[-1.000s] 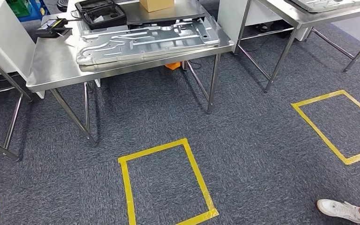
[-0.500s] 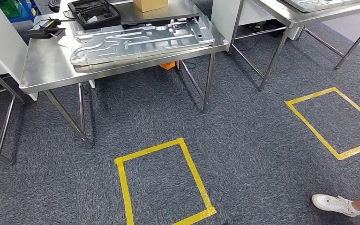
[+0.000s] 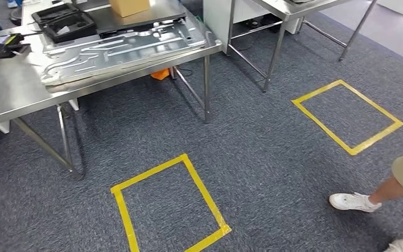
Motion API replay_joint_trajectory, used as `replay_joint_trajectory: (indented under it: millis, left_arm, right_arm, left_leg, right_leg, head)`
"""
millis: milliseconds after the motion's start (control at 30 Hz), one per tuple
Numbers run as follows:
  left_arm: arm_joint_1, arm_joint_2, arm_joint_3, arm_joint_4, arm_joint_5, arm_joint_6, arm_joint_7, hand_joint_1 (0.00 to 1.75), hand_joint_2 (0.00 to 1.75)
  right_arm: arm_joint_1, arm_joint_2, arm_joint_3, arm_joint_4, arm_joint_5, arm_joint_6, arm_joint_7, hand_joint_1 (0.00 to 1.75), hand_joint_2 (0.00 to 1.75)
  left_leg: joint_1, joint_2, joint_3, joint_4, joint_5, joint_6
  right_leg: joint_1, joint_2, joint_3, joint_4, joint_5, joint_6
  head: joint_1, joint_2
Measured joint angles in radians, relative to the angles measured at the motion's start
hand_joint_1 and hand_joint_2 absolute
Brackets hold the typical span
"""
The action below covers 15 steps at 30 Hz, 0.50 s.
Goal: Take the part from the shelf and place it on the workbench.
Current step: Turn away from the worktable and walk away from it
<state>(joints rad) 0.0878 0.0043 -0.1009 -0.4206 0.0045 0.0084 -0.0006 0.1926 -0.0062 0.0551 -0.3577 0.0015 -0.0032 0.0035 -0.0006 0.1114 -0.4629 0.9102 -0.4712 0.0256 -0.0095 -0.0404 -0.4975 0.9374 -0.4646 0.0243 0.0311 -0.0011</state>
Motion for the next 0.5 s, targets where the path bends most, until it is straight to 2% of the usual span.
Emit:
replay_joint_trajectory:
  millis: [33,67,133,167,200,233,267,300,367,400,433,500]
  left_arm:
    - [0.035,0.0,0.004,0.017,-0.001,-0.001,0.002,0.0,0.0]
    - [0.074,-0.001,0.007,0.035,-0.002,-0.003,0.004,0.0,0.0]
    - [0.143,0.0,0.014,0.076,-0.002,-0.005,0.005,0.0,0.0]
    - [0.17,0.0,0.019,0.097,-0.002,-0.005,0.005,0.0,0.0]
    - [0.19,0.001,0.024,0.116,-0.002,-0.005,0.005,0.0,0.0]
    - [0.205,0.002,0.028,0.13,-0.002,-0.005,0.005,0.0,0.0]
    - [0.212,0.002,0.031,0.138,-0.002,-0.005,0.005,0.0,0.0]
    - [0.21,0.002,0.032,0.143,-0.002,-0.005,0.004,0.0,0.0]
    - [0.182,0.002,0.035,0.142,-0.002,-0.005,0.002,0.0,0.0]
    - [0.159,0.002,0.037,0.136,-0.003,-0.005,0.001,0.0,0.0]
    - [0.133,0.002,0.039,0.126,-0.003,-0.005,0.001,0.0,0.0]
    - [0.075,0.0,0.044,0.094,-0.003,-0.005,-0.001,0.0,0.0]
  right_arm:
    - [-0.031,0.0,-0.002,-0.022,0.0,0.001,-0.003,0.0,0.0]
    - [-0.066,0.0,-0.004,-0.044,0.0,0.001,-0.004,0.0,0.0]
    - [-0.131,0.0,-0.009,-0.089,0.0,0.001,-0.005,0.0,0.0]
    - [-0.156,0.0,-0.011,-0.111,0.0,0.001,-0.005,0.0,0.0]
    - [-0.175,0.0,-0.012,-0.131,0.0,0.001,-0.005,0.0,0.0]
    - [-0.187,0.0,-0.013,-0.146,0.0,0.001,-0.005,0.0,0.0]
    - [-0.191,0.0,-0.014,-0.157,-0.001,0.001,-0.005,0.0,0.0]
    - [-0.188,0.0,-0.015,-0.162,-0.001,0.001,-0.005,0.0,0.0]
    - [-0.163,0.001,-0.015,-0.16,-0.001,0.001,-0.003,0.0,0.0]
    - [-0.141,0.002,-0.016,-0.153,-0.001,0.002,-0.002,0.0,0.0]
    - [-0.117,0.003,-0.016,-0.142,-0.001,0.002,0.0,0.0,0.0]
    - [-0.058,0.004,-0.017,-0.109,-0.002,0.002,0.002,0.0,0.0]
  left_leg:
    - [0.003,-0.008,0.0,0.012,-0.011,-0.007]
    - [0.007,-0.027,-0.011,0.043,-0.033,-0.012]
    - [0.011,-0.083,-0.071,0.174,-0.106,-0.02]
    - [0.012,-0.095,-0.11,0.251,-0.141,-0.022]
    - [0.012,-0.1,-0.141,0.308,-0.159,-0.022]
    - [0.012,-0.102,-0.153,0.326,-0.155,-0.021]
    - [0.011,-0.103,-0.146,0.303,-0.132,-0.018]
    - [0.01,-0.111,-0.12,0.24,-0.092,-0.013]
    - [0.007,-0.15,-0.053,0.088,-0.016,0.001]
    - [0.005,-0.164,-0.03,0.039,0.006,0.006]
    - [0.003,-0.17,-0.02,0.019,0.014,0.01]
    - [0.0,-0.155,-0.018,0.014,0.017,0.016]
  right_leg:
    - [0.0,0.019,-0.004,-0.001,0.003,-0.007]
    - [-0.002,0.038,-0.007,-0.003,0.007,-0.012]
    - [-0.003,0.067,-0.012,-0.003,0.01,-0.018]
    - [-0.002,0.078,-0.013,-0.003,0.011,-0.019]
    - [-0.001,0.089,-0.014,-0.002,0.011,-0.019]
    - [0.0,0.101,-0.013,-0.002,0.012,-0.02]
    - [0.001,0.113,-0.012,-0.002,0.012,-0.02]
    - [0.002,0.123,-0.01,-0.002,0.012,-0.019]
    - [0.003,0.137,-0.009,-0.002,0.011,-0.017]
    - [0.003,0.143,-0.01,-0.002,0.011,-0.013]
    - [0.003,0.147,-0.012,-0.002,0.011,-0.009]
    - [0.003,0.157,-0.015,-0.003,0.012,0.001]
  head:
    - [-0.001,0.0]
    - [-0.001,0.0]
    - [-0.003,0.0]
    - [-0.003,0.0]
    - [-0.003,0.0]
    - [-0.003,0.0]
    - [-0.003,0.0]
    - [-0.003,0.0]
    - [-0.003,0.0]
    - [-0.002,0.0]
    - [-0.002,0.0]
    - [-0.002,0.0]
